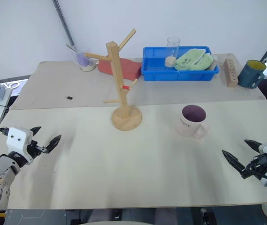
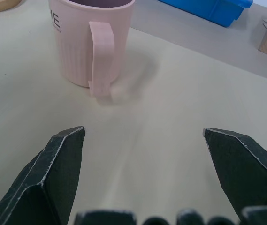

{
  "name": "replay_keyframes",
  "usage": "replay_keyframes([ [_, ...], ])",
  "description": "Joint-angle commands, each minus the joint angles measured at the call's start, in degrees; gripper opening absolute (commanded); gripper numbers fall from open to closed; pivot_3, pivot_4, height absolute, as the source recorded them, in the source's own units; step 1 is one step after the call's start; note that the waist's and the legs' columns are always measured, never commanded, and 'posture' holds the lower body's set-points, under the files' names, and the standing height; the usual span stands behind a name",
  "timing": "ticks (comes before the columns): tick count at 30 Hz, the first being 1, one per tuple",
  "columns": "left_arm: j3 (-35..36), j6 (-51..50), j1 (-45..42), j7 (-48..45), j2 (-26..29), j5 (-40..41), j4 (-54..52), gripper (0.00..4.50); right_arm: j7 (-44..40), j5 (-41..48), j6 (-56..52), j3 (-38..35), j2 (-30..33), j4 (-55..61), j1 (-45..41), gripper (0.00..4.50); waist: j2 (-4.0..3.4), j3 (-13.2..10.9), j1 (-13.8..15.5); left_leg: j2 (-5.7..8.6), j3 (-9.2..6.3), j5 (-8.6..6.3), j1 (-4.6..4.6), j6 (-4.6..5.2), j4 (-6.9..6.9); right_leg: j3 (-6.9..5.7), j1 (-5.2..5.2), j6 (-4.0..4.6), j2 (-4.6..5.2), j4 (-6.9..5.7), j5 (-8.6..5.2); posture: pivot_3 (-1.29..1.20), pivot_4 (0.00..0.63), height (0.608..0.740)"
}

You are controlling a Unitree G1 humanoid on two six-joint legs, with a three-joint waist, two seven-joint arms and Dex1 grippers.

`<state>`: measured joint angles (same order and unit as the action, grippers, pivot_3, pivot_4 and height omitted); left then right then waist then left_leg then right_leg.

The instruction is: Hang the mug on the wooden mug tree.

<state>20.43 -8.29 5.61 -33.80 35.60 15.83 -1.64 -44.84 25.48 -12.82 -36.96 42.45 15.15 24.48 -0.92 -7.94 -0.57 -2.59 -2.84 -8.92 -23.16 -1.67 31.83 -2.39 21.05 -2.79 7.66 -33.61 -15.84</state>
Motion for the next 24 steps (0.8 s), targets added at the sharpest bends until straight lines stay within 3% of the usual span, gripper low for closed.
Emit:
replay_keyframes([
  [1, 1.8, 2.2, -0.4, -1.0, 0.4, 0.8, 0.2, 4.5, 0.2, -0.1, 0.4, -0.9, -0.2, 0.8, -0.5, 4.45, 0.0, 0.0, 0.0, 0.0, 0.0, 0.0, 0.0, 0.0, 0.0, 0.0, 0.0, 0.0, 0.0, 0.0, 0.0, 0.0, 0.15, 0.719],
  [15, 3.0, 0.2, -0.1, -12.0, 0.6, 10.4, 0.1, 4.5, 2.5, -1.7, 0.7, 0.4, -3.6, 2.7, -0.8, 4.45, -0.01, 0.0, 0.3, -0.05, 0.02, 0.0, 0.03, 0.0, 0.02, 0.01, -0.01, 0.0, -0.06, -0.13, 0.0, 0.0, 0.15, 0.719],
  [24, -10.9, -8.2, -6.3, -21.9, 1.8, 16.8, -16.4, 4.5, 8.3, -1.3, -1.3, 1.5, -8.5, 10.1, 0.9, 4.45, -0.03, 0.0, 1.5, -0.06, 0.12, 0.0, -0.03, 0.0, 0.04, 0.06, -0.06, 0.0, -0.07, -0.23, 0.01, 0.0, 0.15, 0.719],
])
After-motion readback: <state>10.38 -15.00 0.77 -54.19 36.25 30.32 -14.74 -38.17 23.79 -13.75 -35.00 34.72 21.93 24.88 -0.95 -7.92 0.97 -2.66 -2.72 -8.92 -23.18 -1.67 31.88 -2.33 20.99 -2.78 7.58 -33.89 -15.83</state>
